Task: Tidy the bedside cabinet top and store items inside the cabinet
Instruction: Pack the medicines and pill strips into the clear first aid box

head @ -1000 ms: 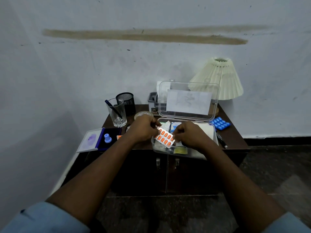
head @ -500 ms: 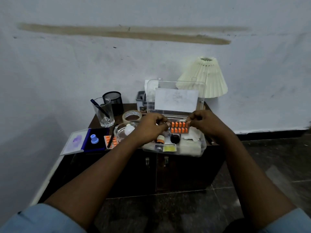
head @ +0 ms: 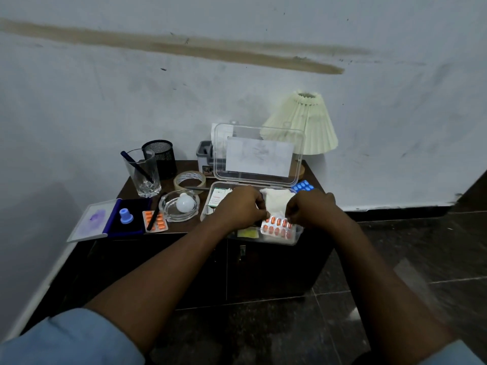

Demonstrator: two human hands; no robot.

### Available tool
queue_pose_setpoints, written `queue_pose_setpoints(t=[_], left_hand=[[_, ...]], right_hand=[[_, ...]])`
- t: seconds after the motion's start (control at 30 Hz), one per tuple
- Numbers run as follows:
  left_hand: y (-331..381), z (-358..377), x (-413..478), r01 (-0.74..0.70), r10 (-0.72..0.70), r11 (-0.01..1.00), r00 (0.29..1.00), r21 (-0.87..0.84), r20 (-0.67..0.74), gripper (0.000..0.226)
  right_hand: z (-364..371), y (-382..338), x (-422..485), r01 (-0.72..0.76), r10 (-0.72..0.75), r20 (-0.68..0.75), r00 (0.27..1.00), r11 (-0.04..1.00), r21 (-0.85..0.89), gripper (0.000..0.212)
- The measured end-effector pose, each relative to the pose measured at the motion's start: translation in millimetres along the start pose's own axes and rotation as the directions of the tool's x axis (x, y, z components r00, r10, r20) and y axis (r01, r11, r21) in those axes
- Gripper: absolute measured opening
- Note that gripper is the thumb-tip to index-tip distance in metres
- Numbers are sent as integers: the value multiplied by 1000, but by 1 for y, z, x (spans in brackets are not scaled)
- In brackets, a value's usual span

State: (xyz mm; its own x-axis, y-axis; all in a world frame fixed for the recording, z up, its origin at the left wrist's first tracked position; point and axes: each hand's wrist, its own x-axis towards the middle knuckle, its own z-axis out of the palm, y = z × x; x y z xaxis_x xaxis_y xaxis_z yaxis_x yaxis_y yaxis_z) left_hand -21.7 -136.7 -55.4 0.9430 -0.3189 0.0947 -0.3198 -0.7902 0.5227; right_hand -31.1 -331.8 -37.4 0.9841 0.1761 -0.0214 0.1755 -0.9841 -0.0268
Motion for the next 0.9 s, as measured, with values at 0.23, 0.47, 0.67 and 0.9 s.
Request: queue_pose_setpoints(t=[0.23,0.47,0.67,0.9], left_hand=[[2,5,0,-30,26,998,998,61,65,9],[-4,-4,-3,-67,67,998,998,-9,-7,11],[-26,-36,-19,-36,34,999,990,-13,-136,9],[-95,-99,-56,174,-126,970,957,167,-263,19]], right_hand=[[4,-5,-3,94,-94,18,995,996,6,16],[3,7,4,50,-9,-187,982,976,214,13],[2,-13,19,122,2,-310,951,917,379,13],[5,-100,26,327,-216,-323,921,881,342,16]])
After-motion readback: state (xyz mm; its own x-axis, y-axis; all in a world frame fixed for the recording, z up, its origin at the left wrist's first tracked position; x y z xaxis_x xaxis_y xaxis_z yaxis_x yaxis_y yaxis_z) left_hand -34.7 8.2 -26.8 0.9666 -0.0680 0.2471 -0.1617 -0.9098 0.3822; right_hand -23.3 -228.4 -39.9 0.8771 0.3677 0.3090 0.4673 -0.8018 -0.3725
